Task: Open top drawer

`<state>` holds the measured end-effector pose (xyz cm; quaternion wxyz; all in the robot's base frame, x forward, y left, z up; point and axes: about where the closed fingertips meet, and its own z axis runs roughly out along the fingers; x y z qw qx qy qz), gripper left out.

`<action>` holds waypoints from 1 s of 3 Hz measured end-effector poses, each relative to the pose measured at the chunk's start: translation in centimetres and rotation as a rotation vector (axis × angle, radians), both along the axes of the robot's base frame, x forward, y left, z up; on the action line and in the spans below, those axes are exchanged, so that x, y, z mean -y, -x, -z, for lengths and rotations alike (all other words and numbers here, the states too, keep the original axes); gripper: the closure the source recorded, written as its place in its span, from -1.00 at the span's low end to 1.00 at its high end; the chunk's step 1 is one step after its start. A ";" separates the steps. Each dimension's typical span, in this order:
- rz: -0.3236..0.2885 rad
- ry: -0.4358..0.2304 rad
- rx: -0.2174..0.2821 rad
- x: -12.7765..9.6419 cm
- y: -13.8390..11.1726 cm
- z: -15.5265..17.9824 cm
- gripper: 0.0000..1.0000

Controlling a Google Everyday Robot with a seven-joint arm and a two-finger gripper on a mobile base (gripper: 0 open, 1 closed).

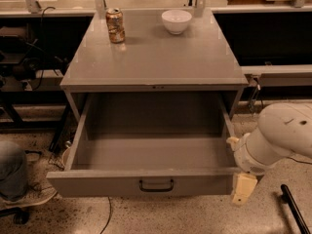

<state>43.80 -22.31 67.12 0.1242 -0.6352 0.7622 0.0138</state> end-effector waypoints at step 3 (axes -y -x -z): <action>0.047 0.108 0.270 7.2 -2.3 -17.2 -1.00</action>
Offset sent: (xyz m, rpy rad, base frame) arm 0.0197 -0.0754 0.1757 -0.0984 -0.3021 -0.0250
